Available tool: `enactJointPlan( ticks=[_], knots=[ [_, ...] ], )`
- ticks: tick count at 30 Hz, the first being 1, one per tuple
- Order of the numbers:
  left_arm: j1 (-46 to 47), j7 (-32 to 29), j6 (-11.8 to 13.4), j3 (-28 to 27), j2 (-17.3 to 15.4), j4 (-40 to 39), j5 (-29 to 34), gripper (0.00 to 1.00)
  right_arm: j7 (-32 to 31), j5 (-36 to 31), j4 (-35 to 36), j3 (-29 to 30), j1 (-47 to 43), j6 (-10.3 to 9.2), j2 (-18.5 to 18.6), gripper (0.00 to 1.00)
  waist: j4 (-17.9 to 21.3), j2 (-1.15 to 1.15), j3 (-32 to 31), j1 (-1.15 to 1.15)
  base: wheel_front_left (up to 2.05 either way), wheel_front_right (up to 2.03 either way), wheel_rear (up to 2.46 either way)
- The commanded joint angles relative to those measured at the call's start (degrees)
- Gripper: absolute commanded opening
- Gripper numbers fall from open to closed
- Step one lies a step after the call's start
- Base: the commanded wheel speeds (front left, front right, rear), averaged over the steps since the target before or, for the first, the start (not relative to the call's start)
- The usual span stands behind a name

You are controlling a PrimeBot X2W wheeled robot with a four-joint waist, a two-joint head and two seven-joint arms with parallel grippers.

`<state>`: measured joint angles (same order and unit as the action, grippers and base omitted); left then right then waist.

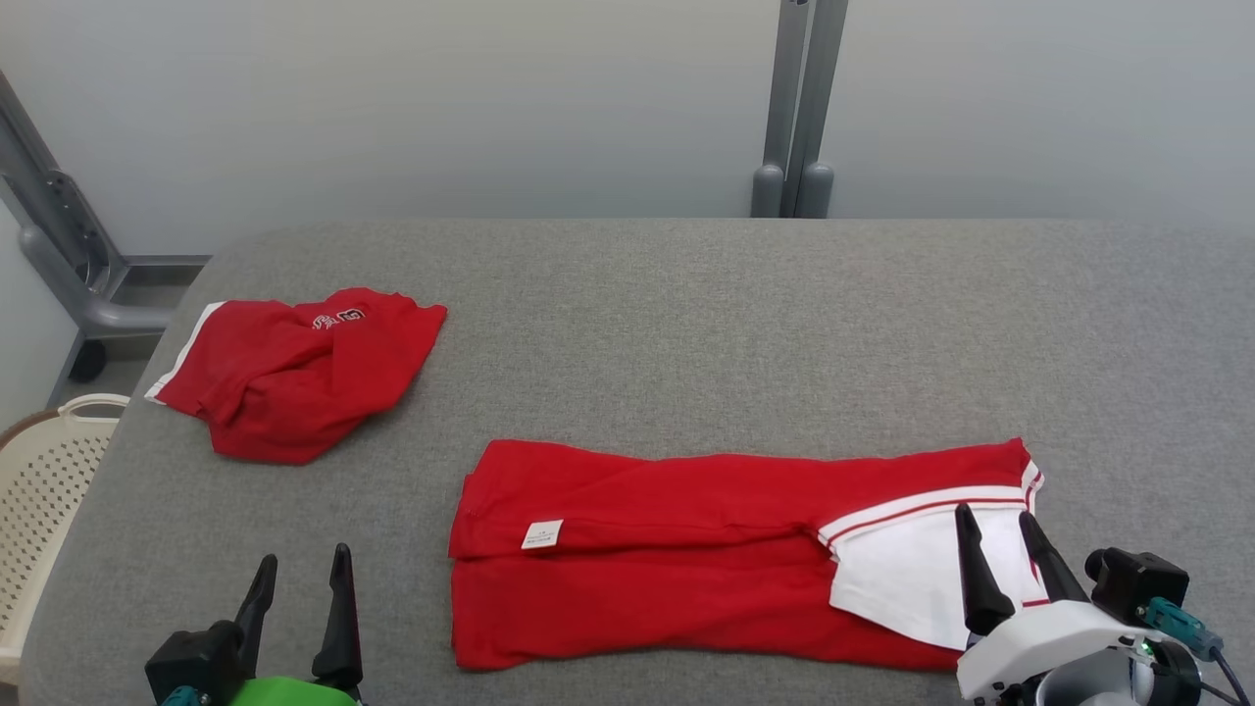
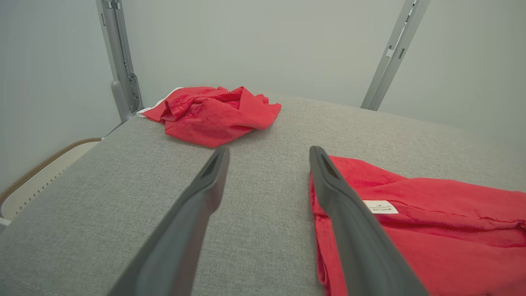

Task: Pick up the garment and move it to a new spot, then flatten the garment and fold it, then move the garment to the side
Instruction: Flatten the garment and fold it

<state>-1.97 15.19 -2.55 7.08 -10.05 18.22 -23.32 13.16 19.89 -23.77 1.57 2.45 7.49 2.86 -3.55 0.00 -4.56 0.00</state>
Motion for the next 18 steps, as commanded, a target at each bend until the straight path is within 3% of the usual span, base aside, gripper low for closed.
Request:
enactJointPlan(
  ticks=[1,12,15,18],
  knots=[
    [-0.8,0.0,-0.3,-0.3,0.3,-0.2,0.8,1.00,0.3,-0.3,-0.2,0.1,0.1,0.00,0.1,1.00,0.0,0.00,0.1,0.00,0.00,0.00,0.00],
    [0.6,0.0,-1.3,0.1,1.3,1.3,2.2,1.00,-1.2,-2.7,0.5,1.2,2.3,0.00,0.1,1.00,0.4,0.00,1.1,0.00,0.00,0.00,0.00],
    [0.7,0.0,-1.4,0.0,1.5,1.1,2.5,1.00,-4.6,-4.9,1.1,2.9,3.2,0.00,0.3,1.00,0.6,0.00,1.8,0.00,0.00,0.00,0.00],
    [0.9,0.0,-1.7,0.1,1.5,0.9,2.9,1.00,-12.1,-6.2,1.4,3.3,4.3,0.00,1.6,1.00,0.6,0.00,2.6,0.00,0.00,0.00,0.00]
  ],
)
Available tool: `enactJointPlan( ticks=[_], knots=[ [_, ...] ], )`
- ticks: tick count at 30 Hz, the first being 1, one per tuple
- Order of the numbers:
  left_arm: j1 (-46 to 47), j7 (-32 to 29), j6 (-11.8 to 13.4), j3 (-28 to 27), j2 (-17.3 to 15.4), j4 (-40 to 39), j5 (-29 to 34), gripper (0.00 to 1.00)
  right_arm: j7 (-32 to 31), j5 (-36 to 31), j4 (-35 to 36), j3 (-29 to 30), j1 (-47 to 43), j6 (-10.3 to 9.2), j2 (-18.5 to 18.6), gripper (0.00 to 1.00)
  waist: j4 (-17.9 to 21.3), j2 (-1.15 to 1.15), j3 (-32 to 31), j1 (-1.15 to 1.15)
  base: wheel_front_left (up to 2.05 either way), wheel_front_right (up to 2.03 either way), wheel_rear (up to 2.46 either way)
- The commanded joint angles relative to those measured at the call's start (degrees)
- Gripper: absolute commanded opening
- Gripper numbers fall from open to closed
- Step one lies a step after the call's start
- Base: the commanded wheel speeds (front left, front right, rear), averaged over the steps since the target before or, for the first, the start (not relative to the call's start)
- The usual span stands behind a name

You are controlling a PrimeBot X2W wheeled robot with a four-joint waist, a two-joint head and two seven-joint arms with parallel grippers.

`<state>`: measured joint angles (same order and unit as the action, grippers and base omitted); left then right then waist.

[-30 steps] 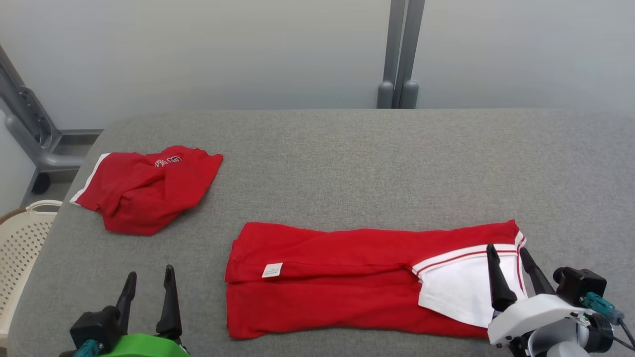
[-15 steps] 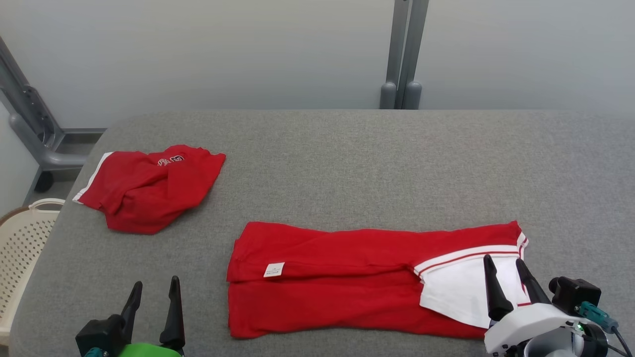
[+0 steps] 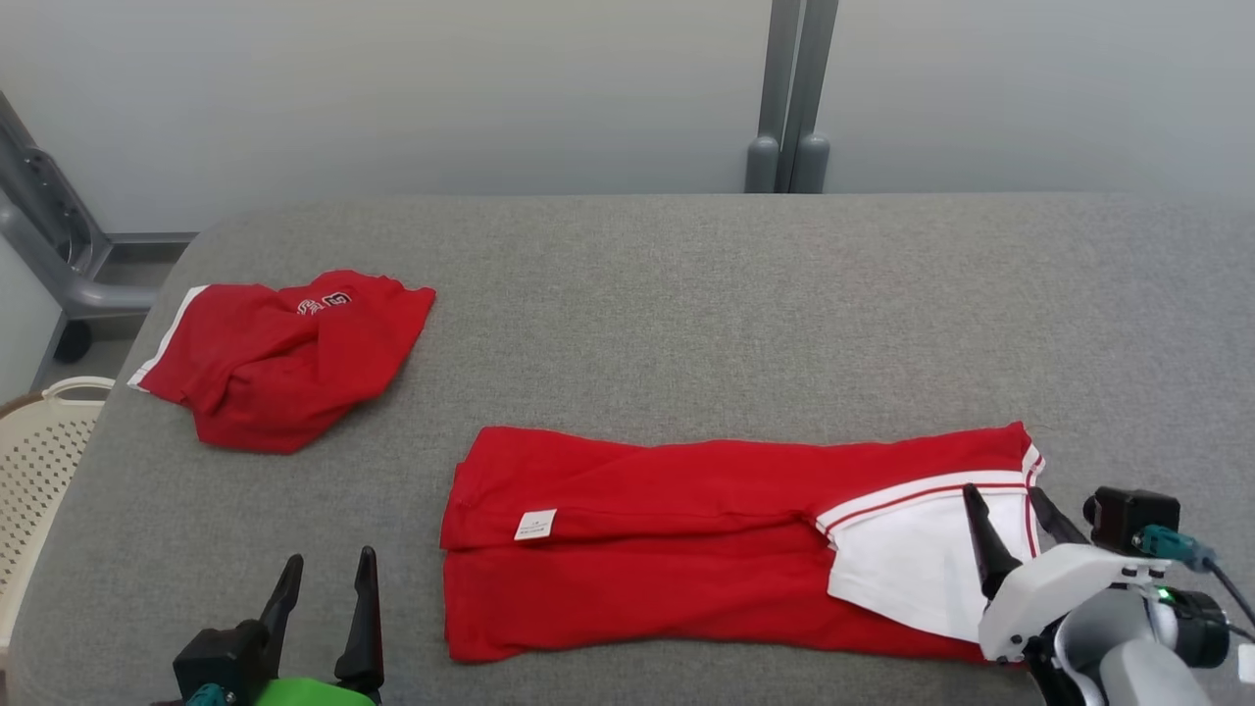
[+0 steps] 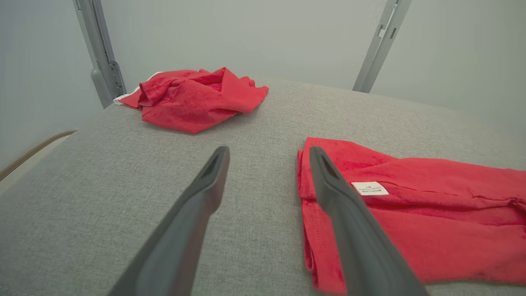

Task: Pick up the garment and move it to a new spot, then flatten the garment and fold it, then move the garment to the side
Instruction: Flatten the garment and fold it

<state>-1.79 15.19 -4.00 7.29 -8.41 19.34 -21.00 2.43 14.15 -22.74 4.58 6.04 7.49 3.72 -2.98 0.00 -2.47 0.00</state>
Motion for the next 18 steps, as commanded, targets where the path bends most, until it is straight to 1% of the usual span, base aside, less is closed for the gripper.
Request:
enactJointPlan(
  ticks=[1,5,8,13,14,18],
  knots=[
    [0.9,0.0,-0.6,0.2,-0.2,-0.2,0.7,1.00,-4.1,-0.8,0.4,0.9,1.0,-0.02,1.3,1.00,0.0,0.00,0.7,0.00,0.00,0.00,0.00],
    [1.2,0.0,-0.7,0.3,0.0,-0.4,1.6,1.00,-14.5,-2.4,0.9,4.5,2.4,-0.01,2.3,1.00,0.0,0.00,2.0,0.00,0.00,0.00,0.00],
    [1.8,0.0,-1.0,0.3,0.0,-0.7,2.2,1.00,-21.5,-4.3,1.4,7.5,3.4,-0.01,2.2,1.00,-0.2,0.00,3.4,0.00,0.00,0.00,0.00],
    [3.0,0.0,-1.2,0.8,0.2,-1.2,3.3,1.00,-28.9,-5.2,3.1,8.0,4.7,0.00,2.9,1.00,-1.1,0.00,5.9,0.00,0.00,0.00,0.00],
    [3.0,0.0,-1.2,0.8,0.2,-1.2,3.3,1.00,-28.9,-5.2,3.1,8.0,4.7,0.00,2.9,1.00,-1.1,0.00,5.9,0.00,0.00,0.00,0.00],
    [3.8,0.0,-1.5,0.8,0.1,-1.4,3.7,1.00,-33.0,-6.3,3.7,8.6,5.1,0.00,3.6,1.00,-1.8,0.00,7.5,0.00,0.00,0.00,0.00]
  ],
)
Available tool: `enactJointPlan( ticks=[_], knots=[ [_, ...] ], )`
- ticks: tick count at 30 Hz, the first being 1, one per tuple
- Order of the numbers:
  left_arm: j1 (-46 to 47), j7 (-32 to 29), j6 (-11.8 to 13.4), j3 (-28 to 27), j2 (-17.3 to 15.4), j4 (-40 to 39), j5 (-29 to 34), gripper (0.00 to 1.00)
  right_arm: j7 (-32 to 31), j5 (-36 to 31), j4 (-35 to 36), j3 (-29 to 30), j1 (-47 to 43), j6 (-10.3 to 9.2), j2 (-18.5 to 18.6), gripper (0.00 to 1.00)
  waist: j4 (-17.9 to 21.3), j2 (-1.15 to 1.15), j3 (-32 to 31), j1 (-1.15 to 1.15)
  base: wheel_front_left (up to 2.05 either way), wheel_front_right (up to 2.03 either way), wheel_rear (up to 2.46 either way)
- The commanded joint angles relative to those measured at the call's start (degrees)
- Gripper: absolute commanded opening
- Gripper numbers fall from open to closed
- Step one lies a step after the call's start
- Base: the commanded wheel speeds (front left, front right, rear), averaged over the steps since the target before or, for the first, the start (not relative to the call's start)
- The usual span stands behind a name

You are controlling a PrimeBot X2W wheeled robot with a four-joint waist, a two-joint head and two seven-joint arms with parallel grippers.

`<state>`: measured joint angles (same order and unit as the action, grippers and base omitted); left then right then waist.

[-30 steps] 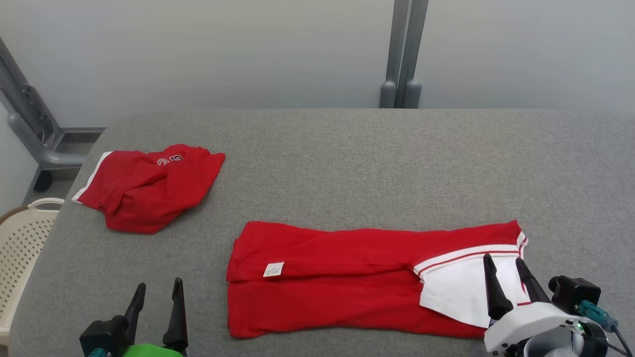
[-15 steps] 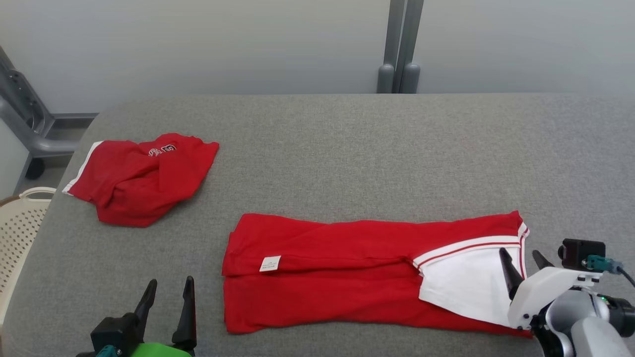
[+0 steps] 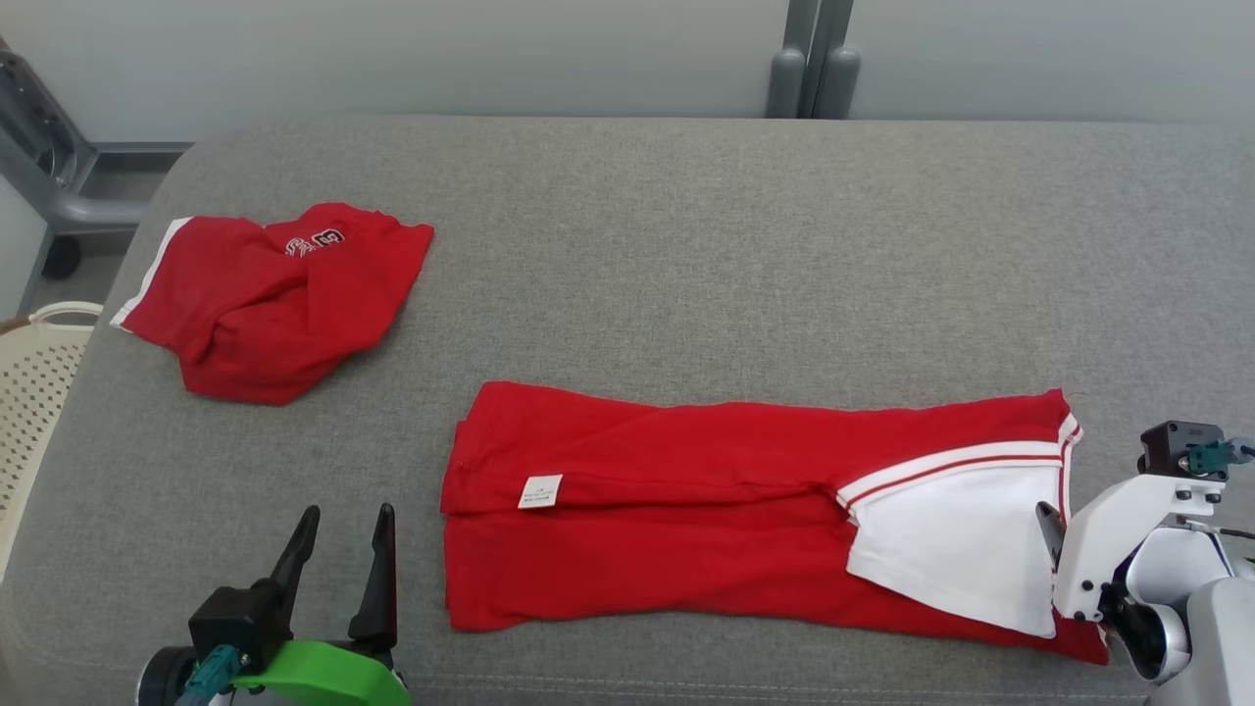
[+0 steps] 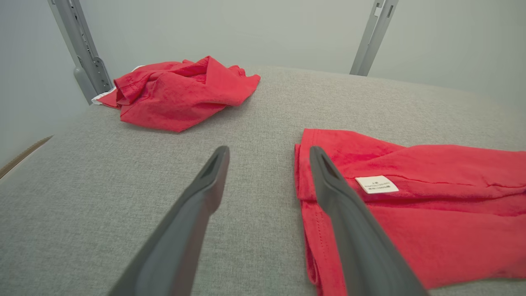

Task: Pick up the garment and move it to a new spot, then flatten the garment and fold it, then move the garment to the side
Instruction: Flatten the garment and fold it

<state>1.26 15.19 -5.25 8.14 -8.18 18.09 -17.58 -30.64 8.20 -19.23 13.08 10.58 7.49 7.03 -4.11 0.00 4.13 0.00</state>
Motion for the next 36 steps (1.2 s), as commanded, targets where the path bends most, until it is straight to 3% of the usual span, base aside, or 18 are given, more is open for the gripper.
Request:
enactJointPlan(
  ticks=[1,26,27,28,30,31,36],
  knots=[
    [1.0,0.0,-0.2,-0.1,-0.1,-0.1,0.3,1.00,-0.4,-0.6,0.4,0.2,0.6,0.00,0.2,1.00,-0.8,0.00,1.1,0.00,0.00,0.00,0.00],
    [4.3,0.0,-1.4,-0.1,-0.3,1.0,0.6,1.00,-6.5,-3.7,-2.2,5.9,2.1,-0.04,-2.5,1.00,-4.0,0.00,6.0,0.00,0.00,0.00,0.00],
    [4.4,0.0,-1.4,-0.1,-0.2,1.1,0.6,1.00,-7.1,-3.8,-2.7,6.1,2.1,-0.04,-2.7,0.85,-4.0,0.00,6.0,0.00,0.00,0.00,0.00],
    [4.5,0.0,-1.4,-0.1,-0.2,1.3,0.6,1.00,-7.7,-3.8,-3.2,6.4,2.1,-0.04,-2.9,0.49,-4.1,0.00,6.1,0.00,0.00,0.00,0.00],
    [4.6,0.0,-1.5,0.0,-0.1,1.5,0.5,1.00,-8.4,-3.5,-3.6,6.6,2.1,-0.04,-3.3,0.10,-4.1,0.00,6.0,0.00,0.00,0.00,0.00],
    [4.6,0.0,-1.5,-0.1,0.0,1.6,0.5,1.00,-8.6,-3.4,-3.5,6.6,2.1,-0.04,-3.5,0.00,-4.0,0.00,6.0,0.00,0.00,0.00,0.00],
    [4.2,0.0,-1.6,-0.4,0.1,2.1,0.1,1.00,-7.9,-4.0,-2.2,7.8,1.8,-0.06,-3.4,0.00,-3.4,0.00,5.3,0.00,0.00,0.00,0.00]
  ],
)
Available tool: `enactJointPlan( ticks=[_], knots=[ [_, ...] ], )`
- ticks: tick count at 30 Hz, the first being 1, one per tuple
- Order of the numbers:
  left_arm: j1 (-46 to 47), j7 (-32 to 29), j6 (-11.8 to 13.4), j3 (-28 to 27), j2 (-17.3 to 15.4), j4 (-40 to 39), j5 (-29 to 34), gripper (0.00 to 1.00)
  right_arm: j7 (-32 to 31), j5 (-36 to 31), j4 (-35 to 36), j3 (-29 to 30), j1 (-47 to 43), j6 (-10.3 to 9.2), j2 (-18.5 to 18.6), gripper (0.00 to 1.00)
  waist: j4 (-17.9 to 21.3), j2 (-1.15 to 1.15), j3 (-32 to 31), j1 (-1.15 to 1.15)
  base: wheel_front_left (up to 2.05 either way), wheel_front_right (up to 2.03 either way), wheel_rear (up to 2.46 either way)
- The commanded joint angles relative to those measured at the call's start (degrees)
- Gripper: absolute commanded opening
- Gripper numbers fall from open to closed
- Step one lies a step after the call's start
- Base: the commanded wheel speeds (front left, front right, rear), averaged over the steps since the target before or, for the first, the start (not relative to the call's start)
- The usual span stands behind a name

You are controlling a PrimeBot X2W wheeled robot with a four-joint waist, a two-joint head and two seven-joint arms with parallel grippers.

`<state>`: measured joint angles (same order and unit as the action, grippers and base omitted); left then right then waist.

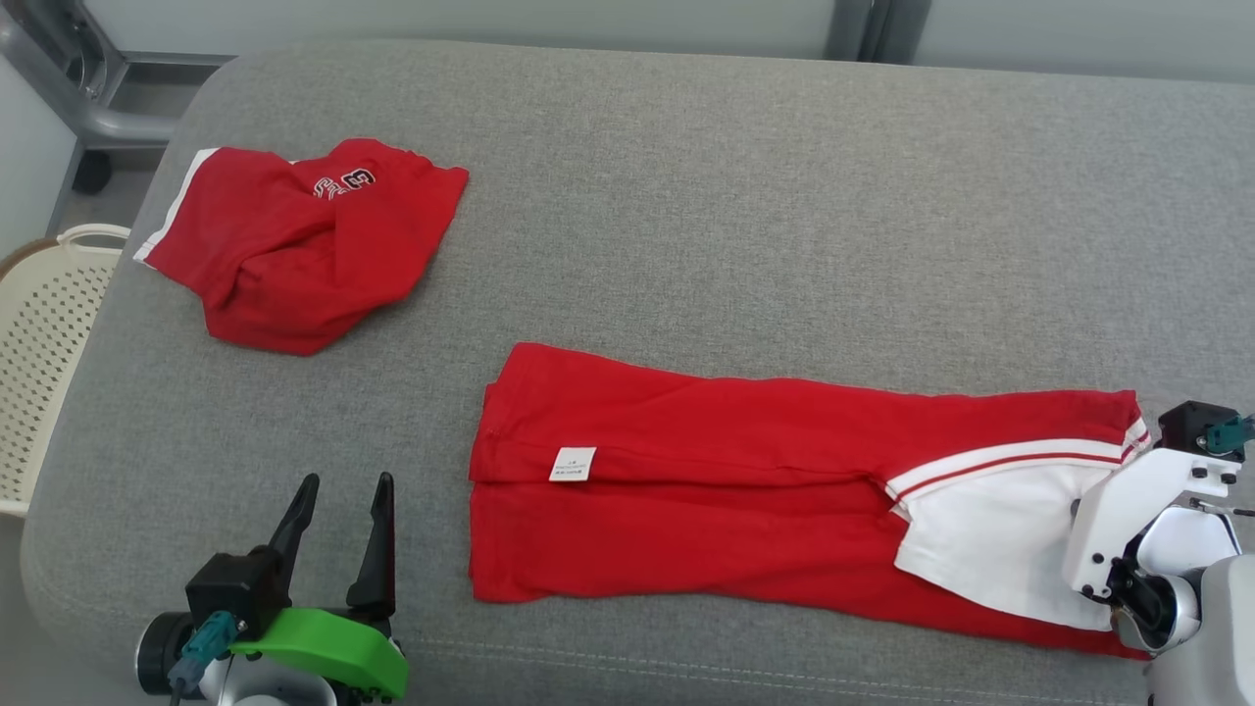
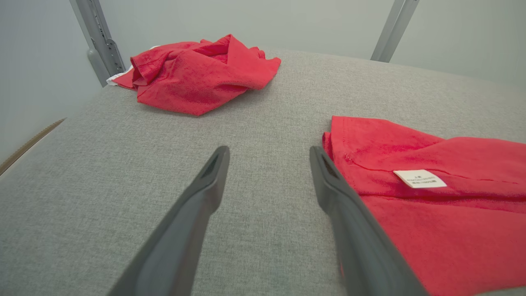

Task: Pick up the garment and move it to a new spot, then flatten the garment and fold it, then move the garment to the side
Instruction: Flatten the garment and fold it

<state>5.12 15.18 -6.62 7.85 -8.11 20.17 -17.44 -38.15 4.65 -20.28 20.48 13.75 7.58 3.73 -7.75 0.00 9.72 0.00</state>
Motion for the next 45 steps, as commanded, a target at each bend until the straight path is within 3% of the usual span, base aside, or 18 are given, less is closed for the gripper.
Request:
enactJointPlan(
  ticks=[1,15,25,28,37,45],
  knots=[
    [0.1,0.0,-0.2,-0.2,0.1,0.1,0.0,1.00,-0.5,-0.7,-0.8,0.9,-1.3,-0.16,-0.1,0.00,0.4,0.00,-0.5,0.00,0.00,0.00,0.00],
    [-1.0,0.0,-0.3,0.0,0.0,0.1,0.4,1.00,-3.0,-5.0,5.9,12.9,3.1,-0.14,1.7,0.00,2.3,0.00,-2.7,0.00,0.00,0.00,0.00],
    [-1.5,0.0,-0.4,0.0,0.3,0.6,0.2,1.00,-6.4,-6.5,12.5,17.0,1.8,-0.13,2.6,0.00,3.0,0.00,-4.1,0.00,0.00,0.00,0.00],
    [-1.8,0.0,-0.4,0.0,0.4,1.1,0.1,1.00,-7.9,-5.9,14.0,14.8,1.0,-0.13,2.1,0.00,3.3,0.00,-4.8,0.00,0.00,0.00,0.00],
    [-2.5,0.0,-0.5,0.6,0.9,1.8,0.0,1.00,-12.6,1.0,19.2,0.8,-2.4,-0.12,0.8,0.00,4.0,0.00,-7.2,0.00,0.00,0.00,0.00],
    [-2.9,0.0,-0.7,1.3,1.0,2.7,-0.3,1.00,-13.5,5.4,17.3,-10.3,-1.3,-0.12,-0.2,0.00,3.3,0.00,-8.7,0.00,0.00,0.00,0.00]
  ],
)
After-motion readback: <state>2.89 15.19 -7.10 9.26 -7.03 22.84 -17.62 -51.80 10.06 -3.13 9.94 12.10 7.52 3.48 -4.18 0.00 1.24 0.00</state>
